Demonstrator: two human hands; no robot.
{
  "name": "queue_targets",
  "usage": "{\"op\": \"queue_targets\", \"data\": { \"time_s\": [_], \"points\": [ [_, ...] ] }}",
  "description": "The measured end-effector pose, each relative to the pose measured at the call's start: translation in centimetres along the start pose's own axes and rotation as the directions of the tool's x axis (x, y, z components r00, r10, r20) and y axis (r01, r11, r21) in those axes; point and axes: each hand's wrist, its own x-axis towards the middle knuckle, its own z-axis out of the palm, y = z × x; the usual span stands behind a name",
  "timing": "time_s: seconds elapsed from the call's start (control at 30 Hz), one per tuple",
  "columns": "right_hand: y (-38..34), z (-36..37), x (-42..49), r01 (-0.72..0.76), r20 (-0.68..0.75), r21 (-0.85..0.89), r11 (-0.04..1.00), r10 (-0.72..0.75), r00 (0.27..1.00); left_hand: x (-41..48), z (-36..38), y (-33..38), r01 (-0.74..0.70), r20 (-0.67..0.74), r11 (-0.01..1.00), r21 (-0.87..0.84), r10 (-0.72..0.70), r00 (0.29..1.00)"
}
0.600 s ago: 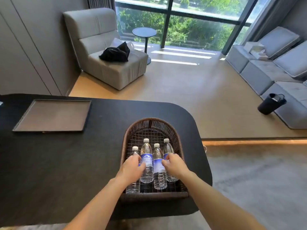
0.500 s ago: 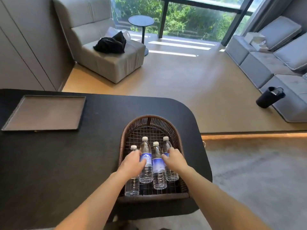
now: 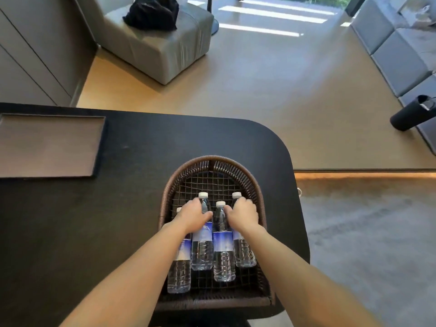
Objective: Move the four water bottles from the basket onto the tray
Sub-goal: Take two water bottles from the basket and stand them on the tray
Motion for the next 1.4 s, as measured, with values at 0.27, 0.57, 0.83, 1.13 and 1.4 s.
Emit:
{"op": "queue_targets", "data": {
  "time_s": [0.27,0.57,0.83,1.13,1.4],
  "points": [
    [-0.2,0.5,1.9,0.004,0.07,-0.118,0.993,0.004,0.998,1.9,-1.5,-1.2,0.072,0.07,0.997,-0.029,-0.07,0.995],
    [0.3,-0.6,2.2,-0.058,0.177,0.168,0.984,0.028,0.984,1.4,-1.3,-1.8,0.111,0.056,0.969,-0.22,-0.101,0.993],
    [0.8,-1.7,-0.9,-0.011,0.143,0.254,0.967,-0.026,0.989,-2.5,-1.7,-1.8,-0.024,0.019,0.933,-0.358,0.033,0.999],
    [2.6,-1.7,-8.5,0.078,0.047,0.308,0.948,-0.097,0.994,-8.1,-0.9,-2.1,-0.171,-0.072,0.859,-0.483,0.156,0.985],
    [3.4,-2.1,-16.5,0.191,-0.193,0.437,0.879,-0.116,0.974,-13.1,-0.9,-2.9,-0.389,-0.22,0.806,-0.446,0.323,0.921]
  ]
}}
